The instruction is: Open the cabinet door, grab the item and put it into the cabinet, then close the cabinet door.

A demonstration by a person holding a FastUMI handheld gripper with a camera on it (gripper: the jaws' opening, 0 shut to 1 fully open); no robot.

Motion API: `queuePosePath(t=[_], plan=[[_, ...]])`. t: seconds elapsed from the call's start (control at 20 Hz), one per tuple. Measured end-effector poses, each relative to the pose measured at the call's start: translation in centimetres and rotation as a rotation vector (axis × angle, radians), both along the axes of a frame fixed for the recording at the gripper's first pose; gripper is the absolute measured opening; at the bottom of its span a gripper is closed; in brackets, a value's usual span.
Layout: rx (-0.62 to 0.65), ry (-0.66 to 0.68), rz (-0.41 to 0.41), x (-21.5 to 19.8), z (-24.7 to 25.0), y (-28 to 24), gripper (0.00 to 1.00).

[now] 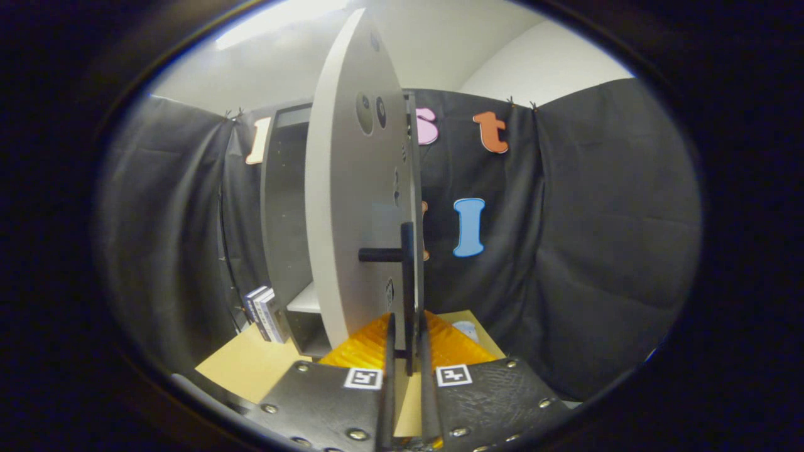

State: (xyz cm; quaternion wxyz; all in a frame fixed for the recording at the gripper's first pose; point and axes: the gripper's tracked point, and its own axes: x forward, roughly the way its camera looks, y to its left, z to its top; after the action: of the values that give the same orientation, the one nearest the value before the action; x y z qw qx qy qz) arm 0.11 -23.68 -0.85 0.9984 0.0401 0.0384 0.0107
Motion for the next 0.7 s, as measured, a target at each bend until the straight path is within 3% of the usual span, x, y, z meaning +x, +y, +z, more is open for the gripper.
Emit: queuePosePath(t=[0.5,0.7], plan=[[0.058,-0.012,0.02,0.8,-0.1,-6.8,0.14],[0.087,-0.009,0.044,0.4,-0.5,-6.4,0.14]])
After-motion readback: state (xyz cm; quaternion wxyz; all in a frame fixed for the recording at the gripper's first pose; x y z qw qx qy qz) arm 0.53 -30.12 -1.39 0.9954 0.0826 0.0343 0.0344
